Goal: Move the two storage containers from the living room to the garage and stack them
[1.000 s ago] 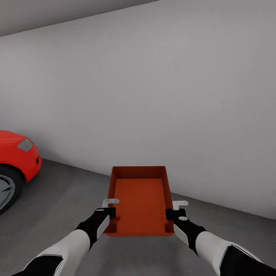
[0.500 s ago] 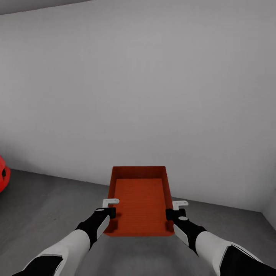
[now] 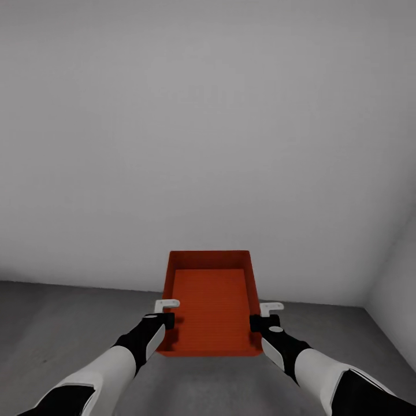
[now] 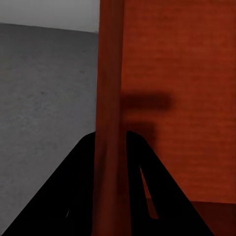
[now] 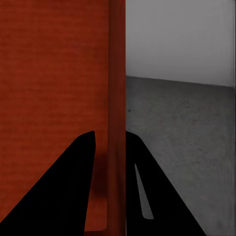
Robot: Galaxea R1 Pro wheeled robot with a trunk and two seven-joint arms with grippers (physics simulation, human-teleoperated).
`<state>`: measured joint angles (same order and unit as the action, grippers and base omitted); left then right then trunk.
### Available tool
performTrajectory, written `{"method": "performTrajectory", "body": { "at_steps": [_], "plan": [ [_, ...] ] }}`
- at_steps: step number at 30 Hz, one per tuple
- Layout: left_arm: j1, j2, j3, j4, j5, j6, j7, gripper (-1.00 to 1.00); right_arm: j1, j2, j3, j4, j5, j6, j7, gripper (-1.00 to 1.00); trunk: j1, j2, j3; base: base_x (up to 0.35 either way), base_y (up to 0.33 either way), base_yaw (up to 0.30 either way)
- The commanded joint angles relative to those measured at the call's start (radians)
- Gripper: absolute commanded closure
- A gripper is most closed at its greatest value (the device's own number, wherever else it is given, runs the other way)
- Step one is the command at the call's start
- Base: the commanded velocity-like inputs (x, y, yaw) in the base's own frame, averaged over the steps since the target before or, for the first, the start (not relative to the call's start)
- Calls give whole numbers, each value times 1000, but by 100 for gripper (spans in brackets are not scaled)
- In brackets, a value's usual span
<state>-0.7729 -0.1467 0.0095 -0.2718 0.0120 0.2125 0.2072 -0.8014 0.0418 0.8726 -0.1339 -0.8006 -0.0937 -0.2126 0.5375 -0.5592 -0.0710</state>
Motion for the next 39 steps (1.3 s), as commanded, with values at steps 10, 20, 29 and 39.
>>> {"method": "performTrajectory", "body": {
  "at_steps": [10,20,29,39],
  "plan": [
    [0,36,-13,-4,-18,8,8,100,-1,-4,-1,47,-15,-5,-5,100,1,-2,-2,34,0,-225],
    [0,36,-13,-5,-18,8,8,100,-1,-5,-1,47,-15,-6,-5,100,1,-2,-2,0,0,-19],
    [0,37,-13,-6,-18,8,8,100,-1,-5,-1,47,-15,-6,-5,100,1,-2,-2,0,0,0],
    [0,36,-13,-6,-18,9,6,100,-1,-5,-1,47,-15,-5,-5,100,1,-2,-2,0,0,0]
  ]
}}
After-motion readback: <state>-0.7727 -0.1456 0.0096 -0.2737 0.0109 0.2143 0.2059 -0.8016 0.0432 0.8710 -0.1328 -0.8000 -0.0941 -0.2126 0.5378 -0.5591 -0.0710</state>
